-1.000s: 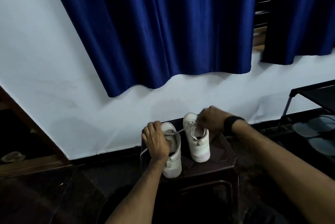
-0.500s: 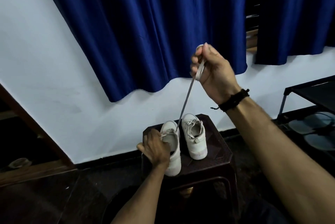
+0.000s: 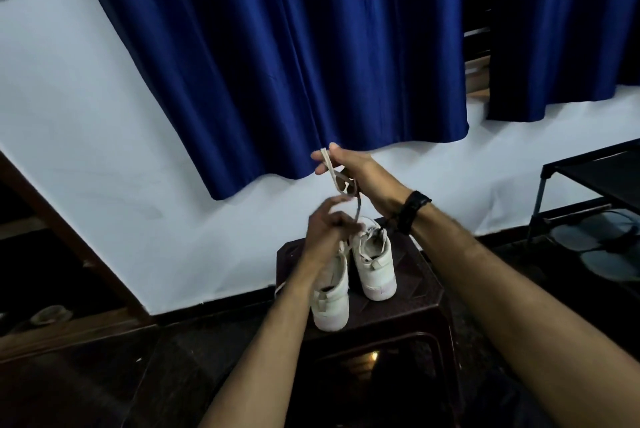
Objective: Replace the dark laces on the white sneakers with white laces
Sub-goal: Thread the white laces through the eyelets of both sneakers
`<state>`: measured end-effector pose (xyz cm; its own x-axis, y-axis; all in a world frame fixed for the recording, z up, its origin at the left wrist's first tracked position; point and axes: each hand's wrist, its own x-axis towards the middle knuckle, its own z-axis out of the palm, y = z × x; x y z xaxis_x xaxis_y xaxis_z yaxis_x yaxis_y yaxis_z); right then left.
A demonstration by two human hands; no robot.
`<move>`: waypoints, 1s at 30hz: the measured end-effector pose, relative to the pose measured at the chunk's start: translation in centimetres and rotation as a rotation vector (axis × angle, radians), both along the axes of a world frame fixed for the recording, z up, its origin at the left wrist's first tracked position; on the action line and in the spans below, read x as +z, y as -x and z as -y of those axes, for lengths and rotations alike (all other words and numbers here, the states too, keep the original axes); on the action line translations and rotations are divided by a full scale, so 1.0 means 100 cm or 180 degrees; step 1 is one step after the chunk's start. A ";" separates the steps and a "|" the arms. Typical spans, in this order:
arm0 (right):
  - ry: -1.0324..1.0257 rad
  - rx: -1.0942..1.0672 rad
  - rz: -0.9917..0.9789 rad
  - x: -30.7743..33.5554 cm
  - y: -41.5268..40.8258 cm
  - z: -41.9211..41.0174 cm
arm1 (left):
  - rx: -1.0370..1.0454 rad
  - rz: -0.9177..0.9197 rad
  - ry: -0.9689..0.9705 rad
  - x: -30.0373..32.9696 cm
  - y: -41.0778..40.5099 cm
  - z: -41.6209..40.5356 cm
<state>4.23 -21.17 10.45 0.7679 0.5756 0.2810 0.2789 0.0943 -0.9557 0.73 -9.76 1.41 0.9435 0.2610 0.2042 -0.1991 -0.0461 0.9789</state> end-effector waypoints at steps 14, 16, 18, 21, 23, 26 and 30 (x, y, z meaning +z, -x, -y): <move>0.2473 -0.0988 0.2055 -0.068 -0.003 -0.006 | -0.0384 -0.0953 0.0390 0.002 0.029 -0.055; 0.2437 -0.1154 0.1945 -0.071 -0.005 0.000 | -0.0328 -0.1023 0.0193 0.001 0.033 -0.066; 0.2417 -0.1250 0.1759 -0.075 -0.004 0.005 | -0.0203 -0.1175 -0.0207 -0.003 0.035 -0.077; 0.2492 -0.1627 0.1609 -0.084 -0.006 0.008 | 0.0117 -0.1424 -0.0629 -0.012 0.037 -0.091; 0.2921 -0.1946 0.1701 -0.089 -0.006 0.009 | 0.0262 -0.1423 -0.0647 -0.018 0.036 -0.093; 0.3371 -0.2009 0.2442 -0.104 -0.010 0.000 | 0.0236 -0.1231 -0.0774 -0.021 0.034 -0.084; 0.2003 -0.0183 0.1220 -0.113 -0.011 -0.031 | 0.0230 -0.0956 -0.0790 -0.027 0.016 -0.076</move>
